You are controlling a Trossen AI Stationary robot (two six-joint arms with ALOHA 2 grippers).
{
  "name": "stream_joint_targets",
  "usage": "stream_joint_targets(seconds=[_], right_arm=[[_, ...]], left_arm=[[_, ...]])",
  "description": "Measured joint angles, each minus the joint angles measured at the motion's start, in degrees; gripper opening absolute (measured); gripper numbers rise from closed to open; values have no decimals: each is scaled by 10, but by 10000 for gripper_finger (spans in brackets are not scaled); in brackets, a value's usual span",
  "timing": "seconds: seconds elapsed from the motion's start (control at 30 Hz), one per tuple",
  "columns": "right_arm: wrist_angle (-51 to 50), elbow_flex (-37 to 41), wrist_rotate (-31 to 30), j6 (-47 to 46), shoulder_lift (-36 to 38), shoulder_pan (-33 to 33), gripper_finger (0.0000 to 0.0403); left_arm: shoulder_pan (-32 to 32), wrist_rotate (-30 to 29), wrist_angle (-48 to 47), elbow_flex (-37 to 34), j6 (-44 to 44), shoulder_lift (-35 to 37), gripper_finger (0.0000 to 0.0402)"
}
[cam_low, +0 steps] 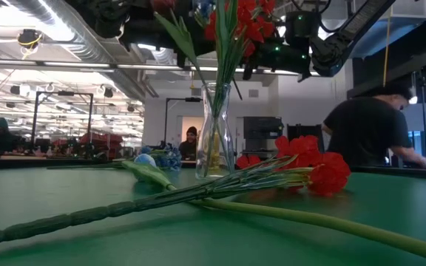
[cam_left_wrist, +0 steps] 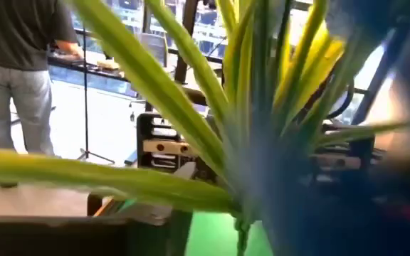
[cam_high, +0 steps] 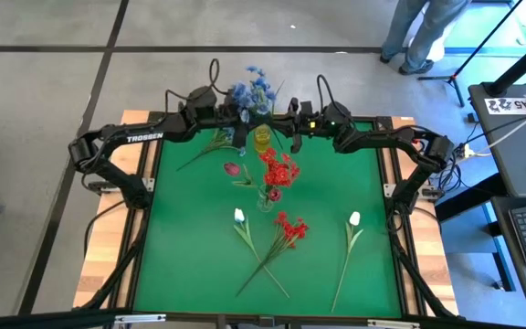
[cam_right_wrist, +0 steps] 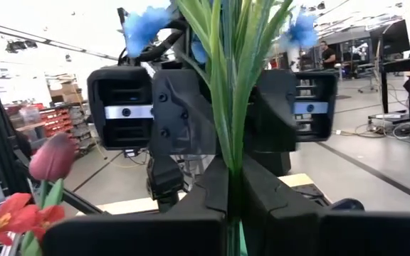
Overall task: Sort flowers into vase by color
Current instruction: Put the right blue flower into the yellow vase
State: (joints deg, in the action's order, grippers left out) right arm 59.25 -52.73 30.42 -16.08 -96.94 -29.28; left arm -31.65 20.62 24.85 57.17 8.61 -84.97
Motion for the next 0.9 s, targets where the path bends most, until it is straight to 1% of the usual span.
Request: stream_joint_targets(seconds=[0.27,0.3,0.4,0.5,0.7,0.8,0.9], right_arm=[[-8,0,-11,-3,0,0,15],[-8,0,-12,-5,0,0,16],[-8,0,-13,-5,0,0,27],[-8,0,-13,-6,0,0,67],[-21,0,-8,-6,2,0,183],[-63,0,-4,-2,21,-8,236],[-124,0,17,0,49,-22,273]], left_arm=[[0,3,-1,0,0,0,16],[0,3,-1,0,0,0,11],[-1,3,-1,0,-3,0,10],[-2,1,-3,-1,-12,5,7],[-16,-6,-18,-1,-27,31,4],[-28,-13,-38,-1,-38,44,4],[-41,-37,-72,-1,-63,60,3]])
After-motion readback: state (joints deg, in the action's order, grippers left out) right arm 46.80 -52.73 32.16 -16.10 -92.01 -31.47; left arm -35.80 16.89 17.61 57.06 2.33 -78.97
